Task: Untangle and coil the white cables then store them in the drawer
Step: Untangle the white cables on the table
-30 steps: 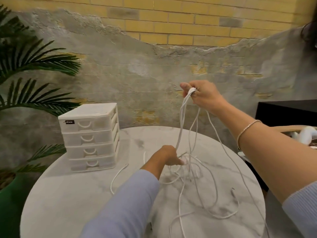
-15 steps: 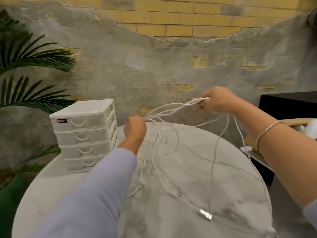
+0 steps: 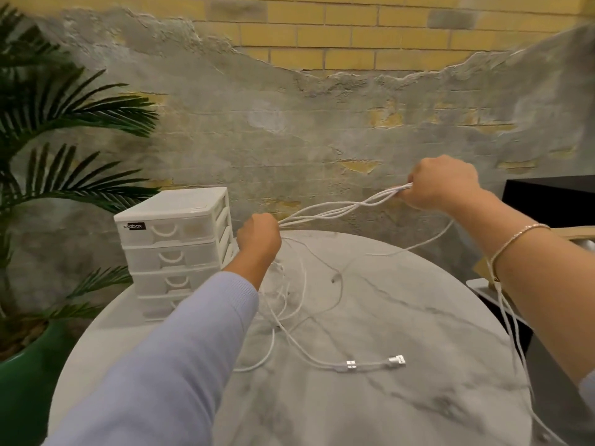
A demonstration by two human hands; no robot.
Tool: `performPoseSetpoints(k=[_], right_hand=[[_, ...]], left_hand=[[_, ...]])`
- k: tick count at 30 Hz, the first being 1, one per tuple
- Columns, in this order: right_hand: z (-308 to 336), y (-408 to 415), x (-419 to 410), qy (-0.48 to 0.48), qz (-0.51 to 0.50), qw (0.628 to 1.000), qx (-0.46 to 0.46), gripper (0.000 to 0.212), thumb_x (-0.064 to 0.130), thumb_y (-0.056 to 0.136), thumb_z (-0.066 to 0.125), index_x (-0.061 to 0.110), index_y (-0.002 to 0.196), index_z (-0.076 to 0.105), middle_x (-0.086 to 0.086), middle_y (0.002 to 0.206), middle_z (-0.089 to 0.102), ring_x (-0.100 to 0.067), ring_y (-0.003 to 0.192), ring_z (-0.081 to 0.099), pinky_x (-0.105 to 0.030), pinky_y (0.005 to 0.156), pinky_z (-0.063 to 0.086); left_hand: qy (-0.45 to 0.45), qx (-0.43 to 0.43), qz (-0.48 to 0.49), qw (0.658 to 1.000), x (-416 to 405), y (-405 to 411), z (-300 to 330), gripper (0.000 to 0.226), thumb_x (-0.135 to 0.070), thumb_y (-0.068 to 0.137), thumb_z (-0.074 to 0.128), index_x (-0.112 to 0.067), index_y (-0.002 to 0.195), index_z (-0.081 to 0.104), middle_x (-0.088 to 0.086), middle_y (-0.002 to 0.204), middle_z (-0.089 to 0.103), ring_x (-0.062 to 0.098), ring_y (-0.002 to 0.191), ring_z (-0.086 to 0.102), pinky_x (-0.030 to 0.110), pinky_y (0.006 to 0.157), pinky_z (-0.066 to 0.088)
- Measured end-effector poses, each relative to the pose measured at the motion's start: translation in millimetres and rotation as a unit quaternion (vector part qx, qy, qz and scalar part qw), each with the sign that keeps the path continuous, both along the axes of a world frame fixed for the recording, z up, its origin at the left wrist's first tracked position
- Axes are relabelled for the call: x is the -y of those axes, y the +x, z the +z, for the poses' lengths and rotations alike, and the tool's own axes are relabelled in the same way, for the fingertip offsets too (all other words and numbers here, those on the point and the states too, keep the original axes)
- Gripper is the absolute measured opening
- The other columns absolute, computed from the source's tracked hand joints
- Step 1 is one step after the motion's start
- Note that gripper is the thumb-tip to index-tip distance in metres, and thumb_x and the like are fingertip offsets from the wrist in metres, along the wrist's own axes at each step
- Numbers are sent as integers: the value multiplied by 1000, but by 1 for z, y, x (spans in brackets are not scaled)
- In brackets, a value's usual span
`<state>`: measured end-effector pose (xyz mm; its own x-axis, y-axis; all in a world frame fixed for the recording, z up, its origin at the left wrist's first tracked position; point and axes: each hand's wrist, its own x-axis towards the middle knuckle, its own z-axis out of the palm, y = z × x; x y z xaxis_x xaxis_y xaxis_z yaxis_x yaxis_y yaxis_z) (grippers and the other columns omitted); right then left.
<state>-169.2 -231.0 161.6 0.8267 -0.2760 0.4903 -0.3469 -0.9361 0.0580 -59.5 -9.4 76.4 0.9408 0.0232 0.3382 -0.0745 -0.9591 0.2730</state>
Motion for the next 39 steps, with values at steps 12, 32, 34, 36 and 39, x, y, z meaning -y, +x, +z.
performPoseSetpoints(k=[12,32,34,36,39], right_hand=[[10,-3,-5,14,-59,998,-3,44,49,89,53,10,106,64,-8,87,55,-28,83,50,-33,72,37],[-29,-33,-101,410,278,837,-234,36,-2,87,53,17,118,50,-8,82,53,-13,51,46,-23,46,38],[-36,-35,-100,445,282,827,-197,24,-1,87,47,17,99,59,-3,64,39,-11,46,28,-20,40,22],[-39,-41,-96,450,289,828,-166,16,9,84,52,10,93,66,1,57,34,-11,46,24,-20,41,17],[-46,-46,-93,479,284,820,-132,17,22,79,54,8,70,59,1,53,31,-11,41,21,-21,41,17]], left_hand=[[19,-67,-85,994,-21,-13,24,21,-18,86,62,0,98,63,5,72,53,25,77,54,27,62,40],[147,16,-187,971,11,-96,38,30,-23,90,52,-11,117,60,11,116,62,30,106,59,32,71,43],[130,8,-209,969,6,-96,39,32,-27,91,51,-13,118,61,11,113,64,29,102,60,31,70,43],[104,-19,-252,962,0,-96,37,31,-34,92,52,-14,113,65,8,102,68,25,95,61,31,72,48],[51,-53,-320,945,-11,-103,30,34,-43,91,54,-13,97,68,1,85,66,15,76,57,26,62,42]])
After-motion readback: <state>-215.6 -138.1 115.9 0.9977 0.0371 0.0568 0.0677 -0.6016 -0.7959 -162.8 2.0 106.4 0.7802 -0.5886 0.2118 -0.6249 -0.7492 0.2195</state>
